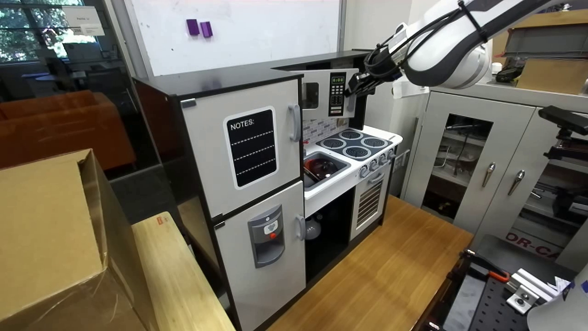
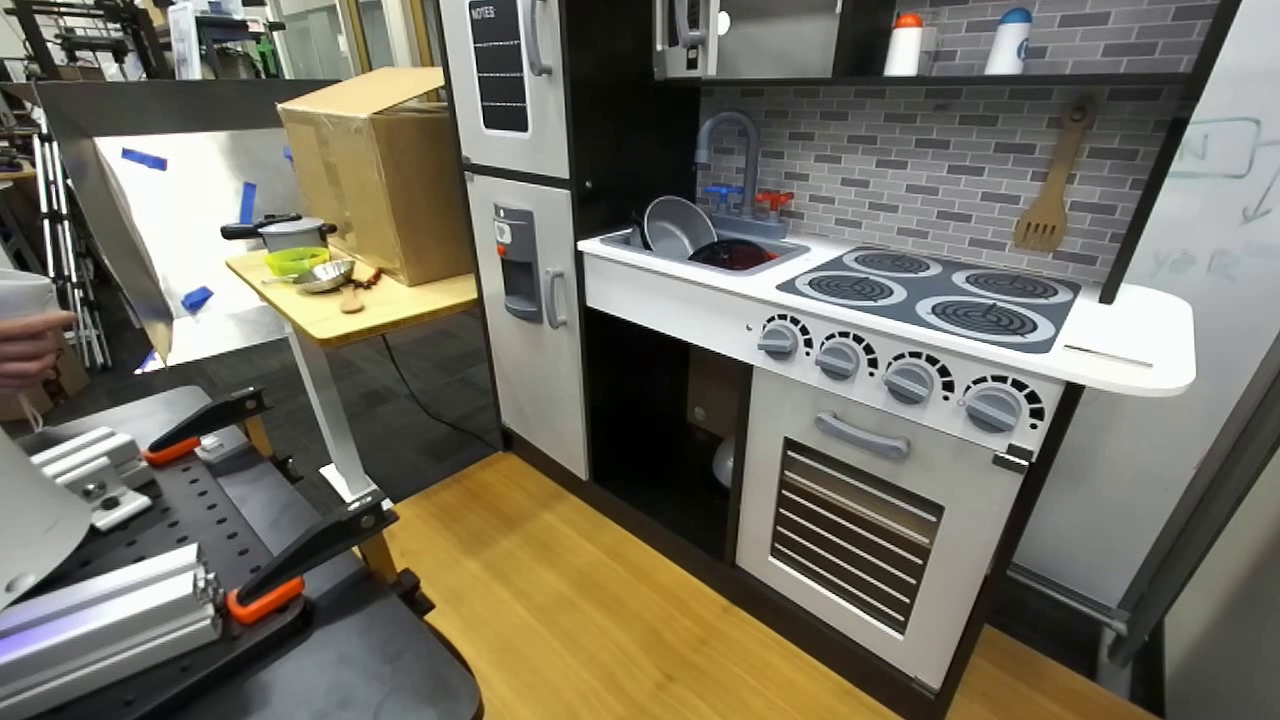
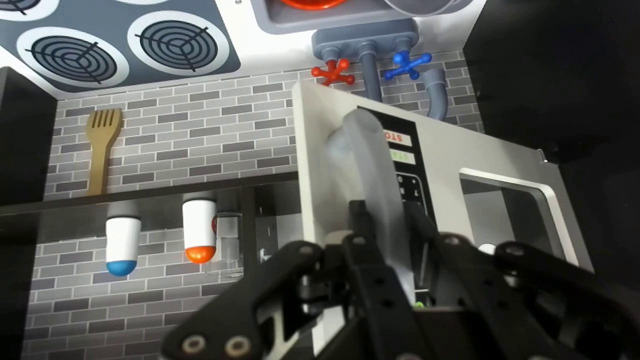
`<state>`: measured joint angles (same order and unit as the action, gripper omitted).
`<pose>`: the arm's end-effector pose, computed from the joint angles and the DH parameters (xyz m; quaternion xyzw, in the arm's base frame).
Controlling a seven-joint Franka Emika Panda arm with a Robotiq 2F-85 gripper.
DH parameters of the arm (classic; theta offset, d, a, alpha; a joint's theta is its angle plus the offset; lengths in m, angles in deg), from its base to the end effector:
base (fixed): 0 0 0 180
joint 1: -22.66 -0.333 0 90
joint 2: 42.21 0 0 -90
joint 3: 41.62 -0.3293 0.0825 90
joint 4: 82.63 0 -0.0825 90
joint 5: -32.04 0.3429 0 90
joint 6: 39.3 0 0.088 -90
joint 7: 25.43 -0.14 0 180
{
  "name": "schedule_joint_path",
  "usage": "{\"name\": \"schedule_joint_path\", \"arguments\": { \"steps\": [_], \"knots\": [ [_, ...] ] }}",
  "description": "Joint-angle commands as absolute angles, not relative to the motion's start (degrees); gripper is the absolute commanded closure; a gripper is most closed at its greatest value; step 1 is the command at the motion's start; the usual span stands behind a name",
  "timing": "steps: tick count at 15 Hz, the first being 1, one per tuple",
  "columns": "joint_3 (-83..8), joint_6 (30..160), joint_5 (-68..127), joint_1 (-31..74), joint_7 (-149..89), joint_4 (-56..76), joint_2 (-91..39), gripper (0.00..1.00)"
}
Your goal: Close the microwave door
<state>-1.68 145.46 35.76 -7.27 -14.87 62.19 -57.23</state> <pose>0.4743 -0.1065 0.4762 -0.8967 0.0545 -0.4392 0.0122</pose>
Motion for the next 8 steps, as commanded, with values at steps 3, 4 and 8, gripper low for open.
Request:
{"name": "schedule_joint_path", "arguments": {
  "steps": [3, 4, 8],
  "knots": [
    [-8.4, 148.7, 36.9, 1.2, -20.3, 60.2, -51.3, 0.95],
    [-9.6, 149.0, 37.2, 2.4, -21.3, 60.0, -50.8, 0.95],
    [-13.7, 150.9, 37.9, 7.0, -23.8, 59.0, -48.6, 0.95]
  ]
}}
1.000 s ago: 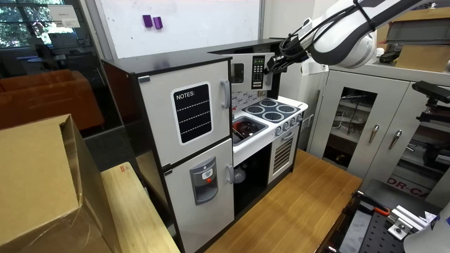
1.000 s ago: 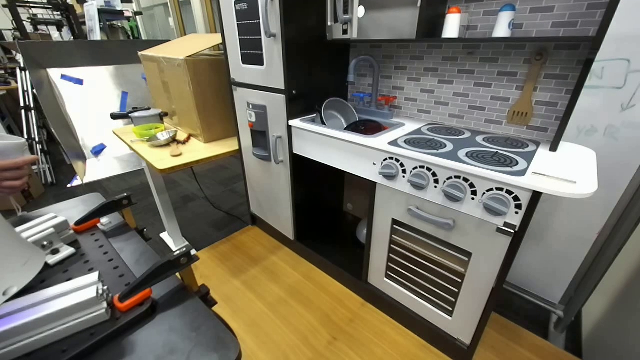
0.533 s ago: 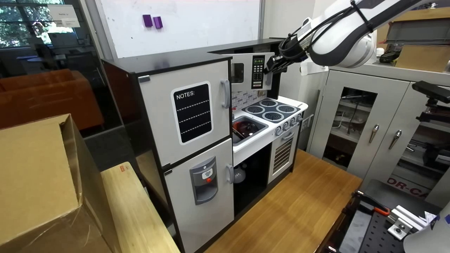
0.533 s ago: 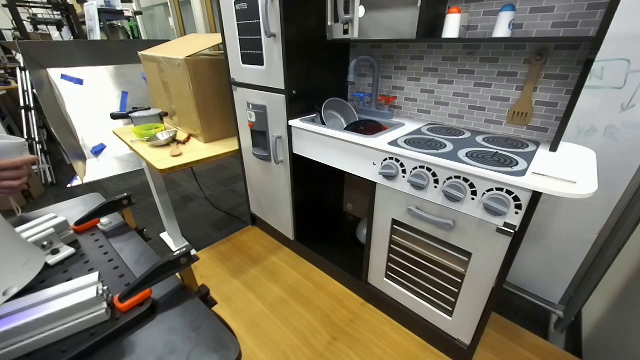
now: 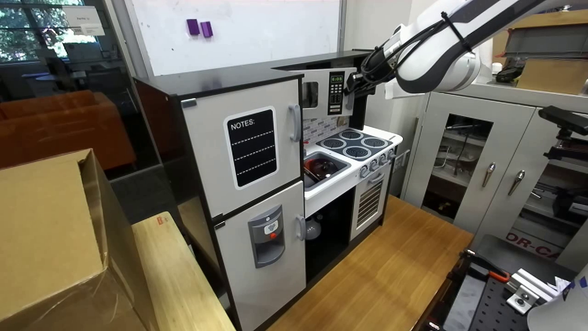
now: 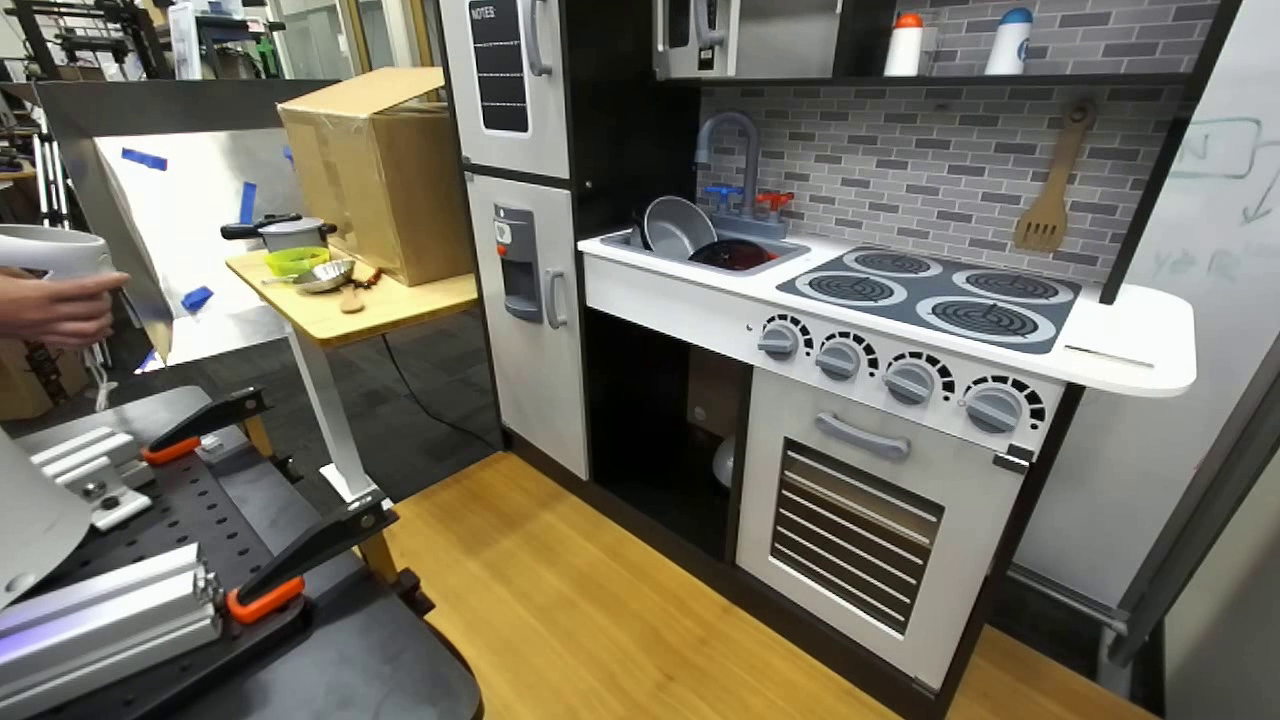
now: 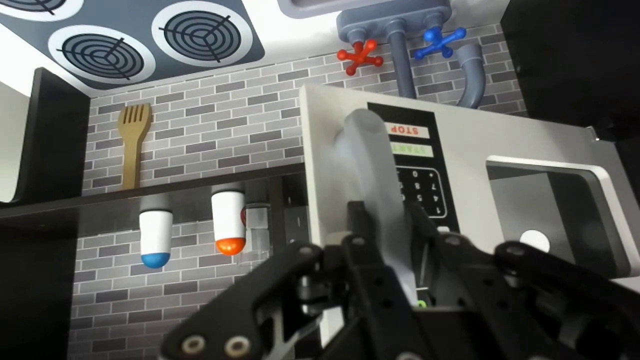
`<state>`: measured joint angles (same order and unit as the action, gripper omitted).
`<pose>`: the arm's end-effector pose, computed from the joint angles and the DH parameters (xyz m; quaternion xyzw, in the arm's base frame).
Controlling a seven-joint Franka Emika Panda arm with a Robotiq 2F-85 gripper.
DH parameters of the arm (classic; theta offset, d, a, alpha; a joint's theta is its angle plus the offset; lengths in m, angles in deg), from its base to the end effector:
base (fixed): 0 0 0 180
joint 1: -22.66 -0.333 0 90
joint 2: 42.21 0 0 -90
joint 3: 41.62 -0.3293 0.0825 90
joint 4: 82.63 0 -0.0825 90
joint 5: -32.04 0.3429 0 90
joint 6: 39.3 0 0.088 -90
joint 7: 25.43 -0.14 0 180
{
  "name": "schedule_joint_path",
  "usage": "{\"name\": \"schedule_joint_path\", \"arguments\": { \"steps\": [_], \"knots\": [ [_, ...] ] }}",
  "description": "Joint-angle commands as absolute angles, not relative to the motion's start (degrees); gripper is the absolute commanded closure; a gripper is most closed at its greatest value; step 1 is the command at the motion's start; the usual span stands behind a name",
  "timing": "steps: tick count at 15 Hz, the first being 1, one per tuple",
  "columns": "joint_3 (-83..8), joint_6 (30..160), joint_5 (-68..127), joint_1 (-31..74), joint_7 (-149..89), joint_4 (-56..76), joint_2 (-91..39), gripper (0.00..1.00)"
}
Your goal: Close the microwave door
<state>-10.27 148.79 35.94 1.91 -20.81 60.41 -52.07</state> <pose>0.4886 -0.1084 0.4749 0.8875 -0.0958 0.4507 0.0076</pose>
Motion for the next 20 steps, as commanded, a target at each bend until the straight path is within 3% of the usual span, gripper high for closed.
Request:
{"name": "schedule_joint_path", "arguments": {
  "steps": [1, 20],
  "knots": [
    [-14.5, 151.8, 38.3, 7.7, -24.2, 58.8, -48.0, 0.95],
    [-15.6, 150.1, 40.4, 6.6, -22.8, 60.2, -50.9, 0.95]
  ]
}}
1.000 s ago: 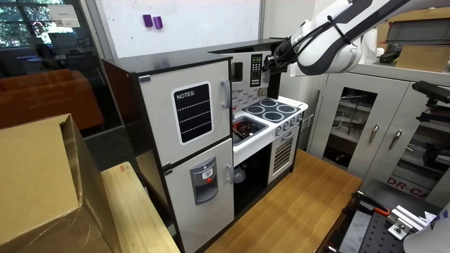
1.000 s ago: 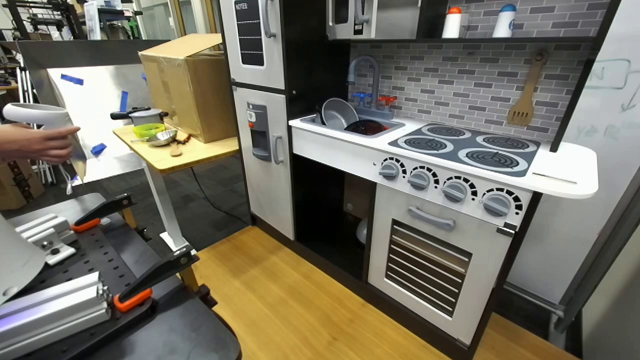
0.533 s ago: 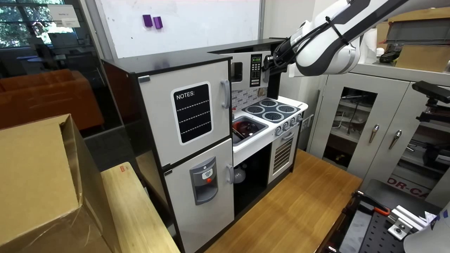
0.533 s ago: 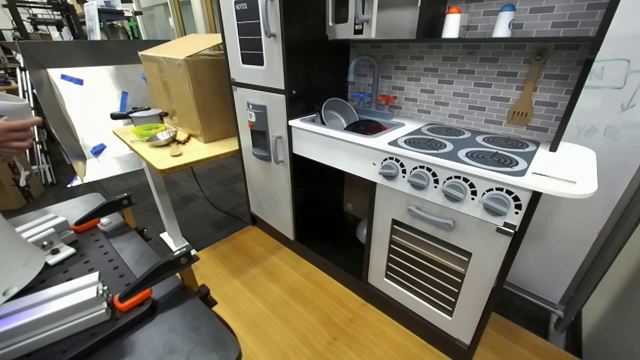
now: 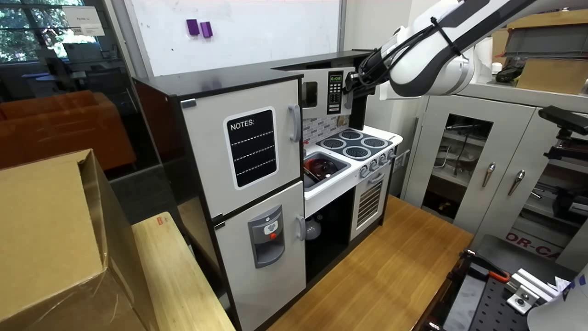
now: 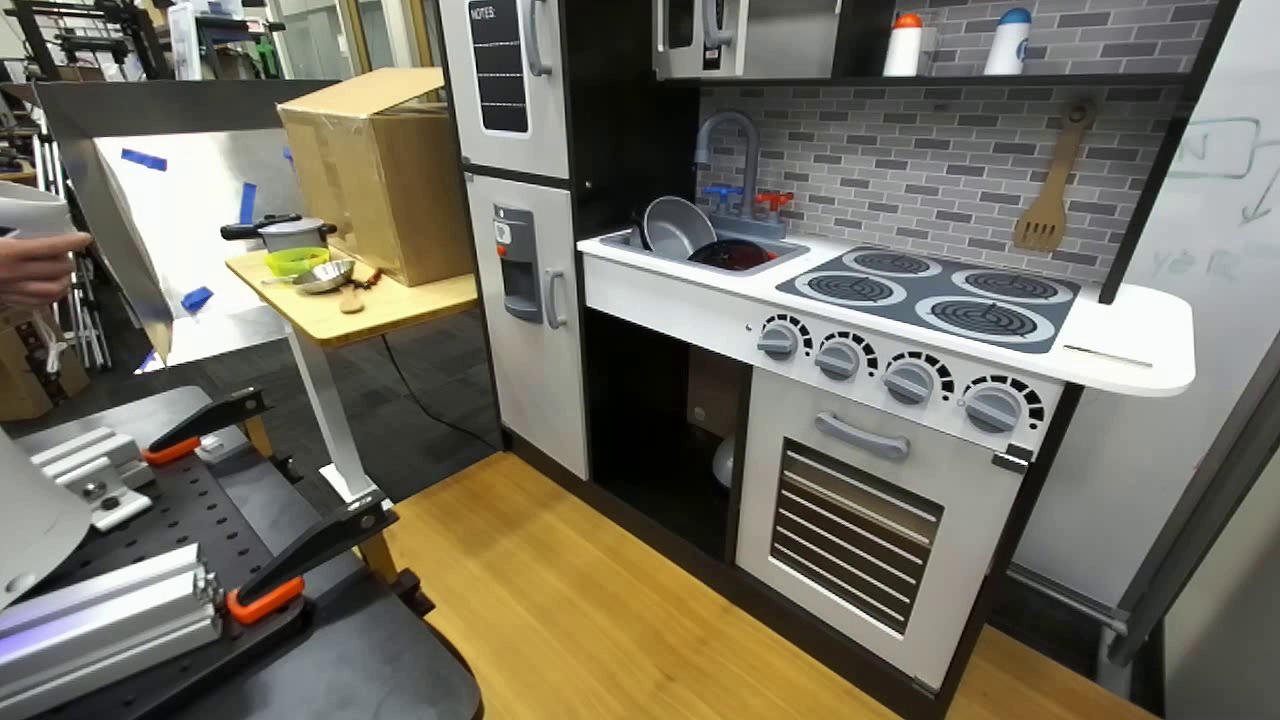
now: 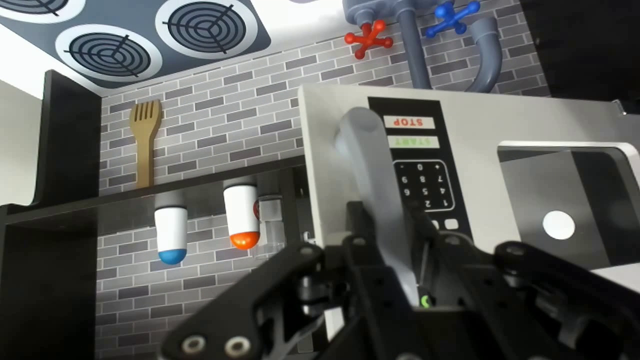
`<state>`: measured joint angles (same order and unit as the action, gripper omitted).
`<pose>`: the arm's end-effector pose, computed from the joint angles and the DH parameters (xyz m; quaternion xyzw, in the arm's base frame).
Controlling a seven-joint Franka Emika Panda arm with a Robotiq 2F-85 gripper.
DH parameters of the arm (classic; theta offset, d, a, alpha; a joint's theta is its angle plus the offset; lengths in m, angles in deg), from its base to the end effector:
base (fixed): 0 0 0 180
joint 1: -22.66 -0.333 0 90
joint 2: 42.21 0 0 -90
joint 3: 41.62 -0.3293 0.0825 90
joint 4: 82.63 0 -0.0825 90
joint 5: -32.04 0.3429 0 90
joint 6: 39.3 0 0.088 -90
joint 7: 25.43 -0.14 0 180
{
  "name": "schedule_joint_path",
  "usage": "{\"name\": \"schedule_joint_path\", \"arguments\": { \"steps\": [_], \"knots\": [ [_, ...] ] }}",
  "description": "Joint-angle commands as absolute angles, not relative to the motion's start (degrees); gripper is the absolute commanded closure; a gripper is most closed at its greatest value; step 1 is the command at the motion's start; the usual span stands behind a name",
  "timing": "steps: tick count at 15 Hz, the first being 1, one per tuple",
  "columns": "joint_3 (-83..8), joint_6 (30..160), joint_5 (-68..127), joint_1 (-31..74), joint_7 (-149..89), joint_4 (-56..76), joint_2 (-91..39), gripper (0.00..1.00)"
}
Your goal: Close the microwave door
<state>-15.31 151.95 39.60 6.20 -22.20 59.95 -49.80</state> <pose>0.4946 -0.1076 0.4730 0.8765 -0.1261 0.4645 0.0076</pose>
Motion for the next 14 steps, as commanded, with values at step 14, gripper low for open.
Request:
{"name": "schedule_joint_path", "arguments": {
  "steps": [14],
  "knots": [
    [-15.3, 151.8, 39.6, 6.2, -22.1, 60.0, -49.9, 0.78]
  ]
}}
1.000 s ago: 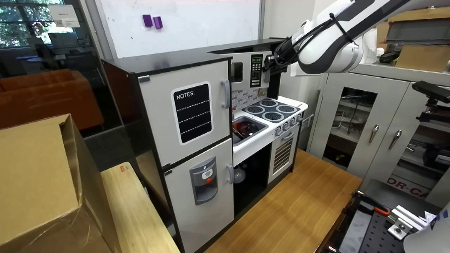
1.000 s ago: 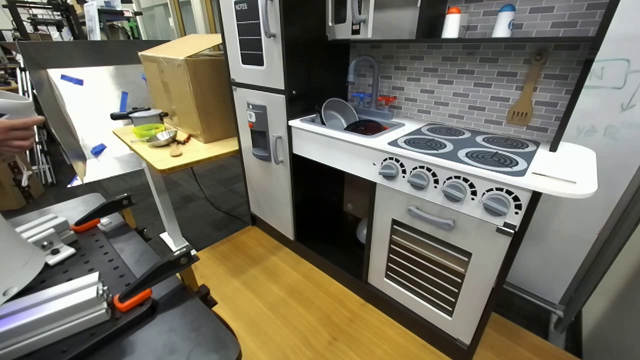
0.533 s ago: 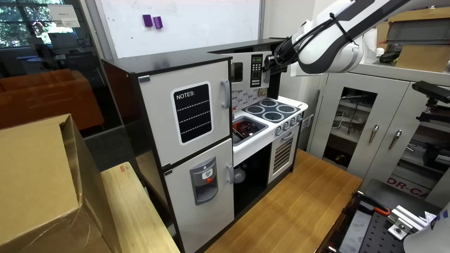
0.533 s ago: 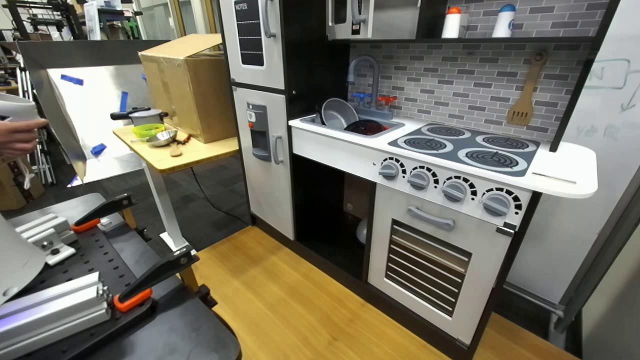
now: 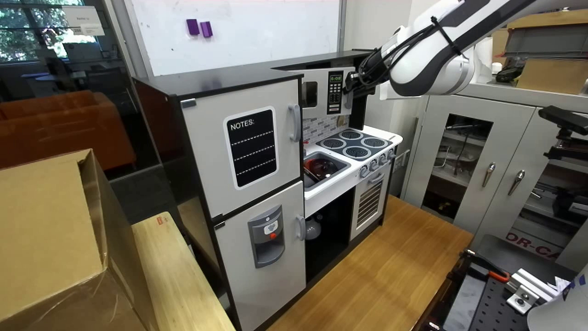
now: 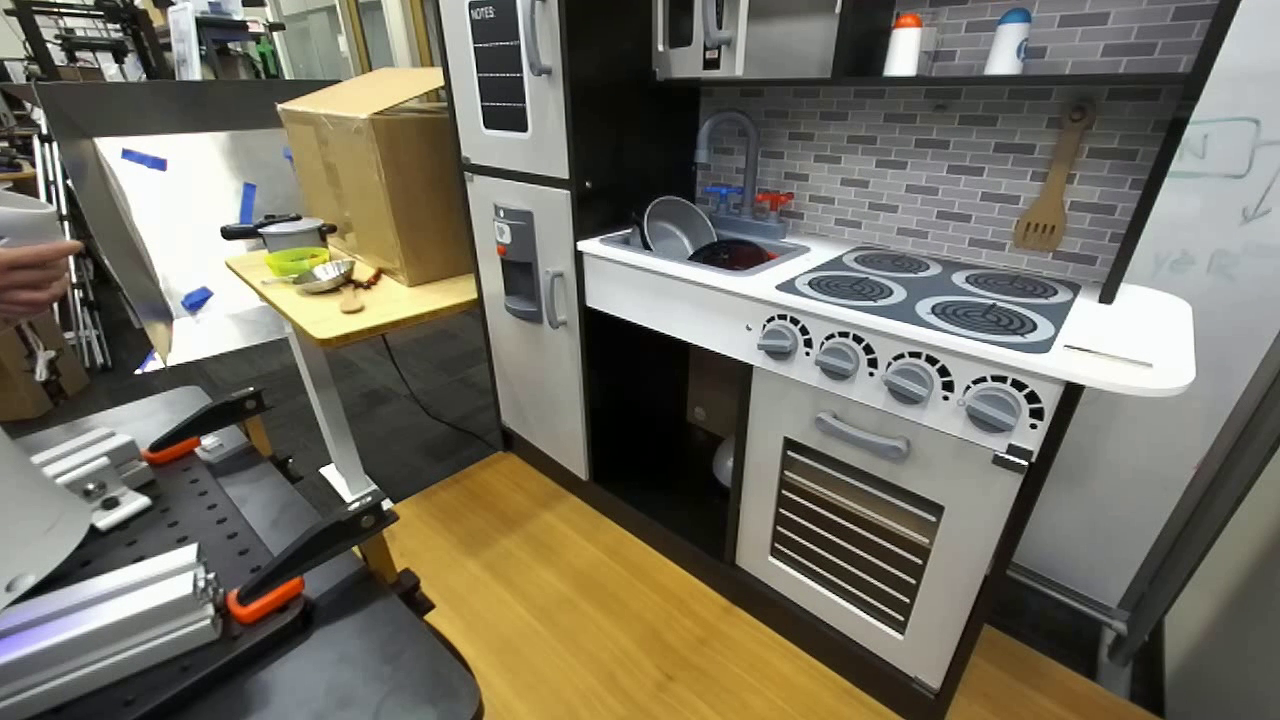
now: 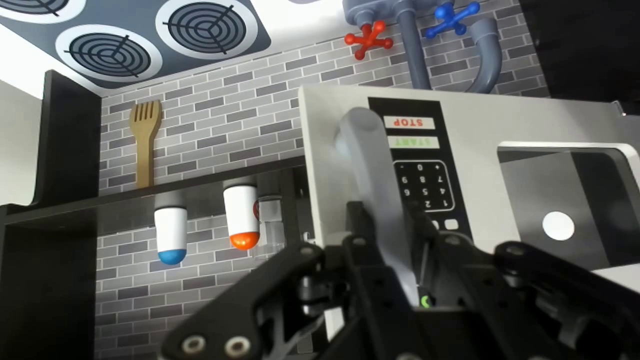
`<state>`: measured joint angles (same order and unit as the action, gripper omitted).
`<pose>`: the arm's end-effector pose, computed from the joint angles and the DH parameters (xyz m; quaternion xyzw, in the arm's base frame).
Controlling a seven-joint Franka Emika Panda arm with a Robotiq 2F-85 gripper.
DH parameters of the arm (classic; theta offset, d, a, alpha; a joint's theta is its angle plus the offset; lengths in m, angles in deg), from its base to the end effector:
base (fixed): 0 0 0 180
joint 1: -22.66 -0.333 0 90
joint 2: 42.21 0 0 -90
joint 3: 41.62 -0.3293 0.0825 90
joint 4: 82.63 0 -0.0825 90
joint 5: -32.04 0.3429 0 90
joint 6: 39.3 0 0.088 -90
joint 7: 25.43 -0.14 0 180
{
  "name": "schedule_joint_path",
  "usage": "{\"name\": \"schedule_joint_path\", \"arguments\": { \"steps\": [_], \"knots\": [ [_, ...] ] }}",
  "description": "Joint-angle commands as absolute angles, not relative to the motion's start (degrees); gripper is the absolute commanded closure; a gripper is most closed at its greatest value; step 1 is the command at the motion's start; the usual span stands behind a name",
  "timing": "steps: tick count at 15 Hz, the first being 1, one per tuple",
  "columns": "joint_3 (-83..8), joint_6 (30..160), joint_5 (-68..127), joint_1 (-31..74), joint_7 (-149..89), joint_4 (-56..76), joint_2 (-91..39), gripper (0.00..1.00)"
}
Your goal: Close the microwave door
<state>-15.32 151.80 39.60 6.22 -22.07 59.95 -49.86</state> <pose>0.4945 -0.1077 0.4730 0.8770 -0.1252 0.4638 0.0077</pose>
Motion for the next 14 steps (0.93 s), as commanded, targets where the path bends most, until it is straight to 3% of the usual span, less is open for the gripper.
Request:
{"name": "schedule_joint_path", "arguments": {
  "steps": [1, 5, 6, 14],
  "knots": [
    [-15.3, 151.8, 39.6, 6.2, -22.1, 60.0, -49.9, 0.78],
    [-15.3, 151.7, 39.6, 6.2, -22.1, 60.0, -49.9, 0.78],
    [-15.3, 151.7, 39.6, 6.2, -22.1, 60.0, -49.9, 0.95],
    [-18.2, 155.5, 39.4, 7.3, -18.6, 59.4, -49.0, 0.95]
  ]
}}
